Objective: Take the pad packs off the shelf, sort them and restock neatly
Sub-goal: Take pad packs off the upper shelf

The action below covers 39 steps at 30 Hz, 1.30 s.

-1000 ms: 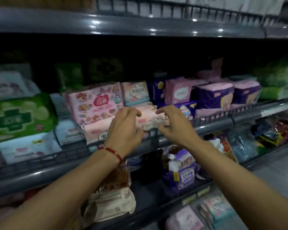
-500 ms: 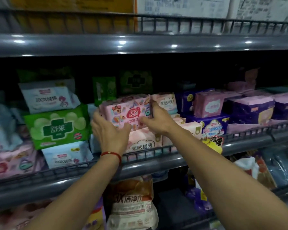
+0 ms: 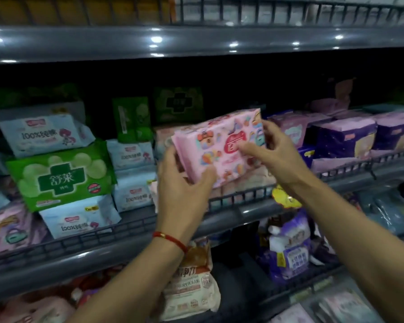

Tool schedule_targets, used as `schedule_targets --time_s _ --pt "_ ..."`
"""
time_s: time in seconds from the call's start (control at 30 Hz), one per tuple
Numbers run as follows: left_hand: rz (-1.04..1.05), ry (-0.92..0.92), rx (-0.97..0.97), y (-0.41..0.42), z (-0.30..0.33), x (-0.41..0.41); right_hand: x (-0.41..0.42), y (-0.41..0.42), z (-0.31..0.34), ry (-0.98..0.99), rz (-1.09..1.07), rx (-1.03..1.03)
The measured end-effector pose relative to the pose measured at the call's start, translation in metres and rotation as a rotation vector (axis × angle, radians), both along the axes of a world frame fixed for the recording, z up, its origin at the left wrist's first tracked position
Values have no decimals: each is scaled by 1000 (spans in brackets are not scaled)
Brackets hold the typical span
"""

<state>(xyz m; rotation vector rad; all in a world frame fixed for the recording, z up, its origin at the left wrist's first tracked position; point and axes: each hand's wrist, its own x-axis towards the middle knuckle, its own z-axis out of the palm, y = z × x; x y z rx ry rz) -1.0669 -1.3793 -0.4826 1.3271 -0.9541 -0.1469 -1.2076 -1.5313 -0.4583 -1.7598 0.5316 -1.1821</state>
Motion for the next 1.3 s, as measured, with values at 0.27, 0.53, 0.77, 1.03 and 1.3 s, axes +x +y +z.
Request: schedule_targets --time_s 0.27,0.53,0.77,1.03,1.3 --pt "-341 397 267 -13 -123 -133 -169 -2 -87 341 -138 151" --pt "-486 990 896 -36 -295 -167 -208 -14 -277 1027 -148 485" --pt "-446 1180 1029 -64 -375 -172 -205 -51 -369 1106 -38 691" --pt "-266 1247 1008 -89 -444 -167 -200 -65 -451 980 -2 737" --pt "-312 1215 938 -84 -464 -162 -213 -65 -453 781 200 982"
